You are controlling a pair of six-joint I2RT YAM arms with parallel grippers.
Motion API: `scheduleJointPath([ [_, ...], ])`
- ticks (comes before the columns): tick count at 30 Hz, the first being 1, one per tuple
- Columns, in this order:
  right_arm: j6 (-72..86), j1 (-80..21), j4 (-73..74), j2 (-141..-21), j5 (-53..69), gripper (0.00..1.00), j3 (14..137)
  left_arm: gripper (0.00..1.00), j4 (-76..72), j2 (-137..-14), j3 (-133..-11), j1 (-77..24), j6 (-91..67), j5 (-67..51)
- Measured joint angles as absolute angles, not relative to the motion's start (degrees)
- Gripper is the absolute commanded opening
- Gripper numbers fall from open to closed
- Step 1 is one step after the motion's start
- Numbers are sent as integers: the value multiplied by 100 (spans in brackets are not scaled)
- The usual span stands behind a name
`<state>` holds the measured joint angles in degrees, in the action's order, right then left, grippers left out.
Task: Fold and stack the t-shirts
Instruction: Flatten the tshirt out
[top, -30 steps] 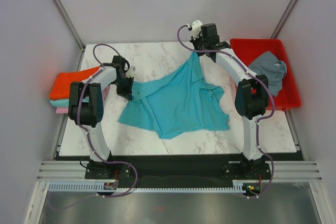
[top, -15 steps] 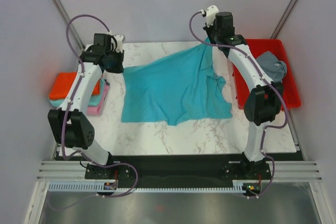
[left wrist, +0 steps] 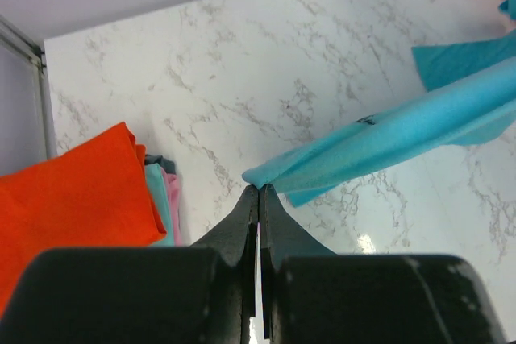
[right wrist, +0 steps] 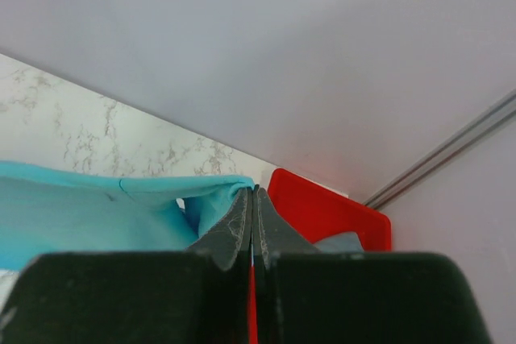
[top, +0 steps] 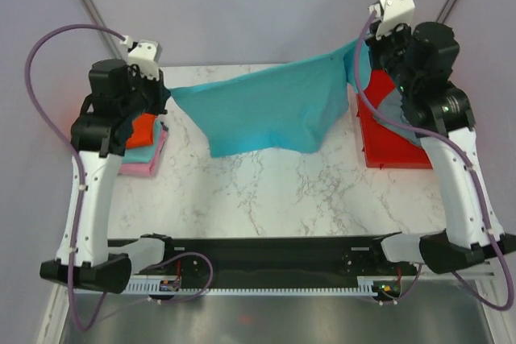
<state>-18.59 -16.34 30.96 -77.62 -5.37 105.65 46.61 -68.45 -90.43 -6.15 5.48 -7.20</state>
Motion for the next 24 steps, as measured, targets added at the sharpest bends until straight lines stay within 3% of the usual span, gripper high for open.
scheduleJointPath([
  [9,-1793,-1638,4536,-6055,-128,0,10763,2,4831,-5349,-9513,-624,744,-1103],
  [17,-1739,-1584,5129,-5317,67,0,11699,2,5159,-4875,-10191,-626,904,-1636],
  [24,-1730,-1562,4729,-5487,390,0,10256,2,5739,-5599,-9507,-624,1144,-1979],
])
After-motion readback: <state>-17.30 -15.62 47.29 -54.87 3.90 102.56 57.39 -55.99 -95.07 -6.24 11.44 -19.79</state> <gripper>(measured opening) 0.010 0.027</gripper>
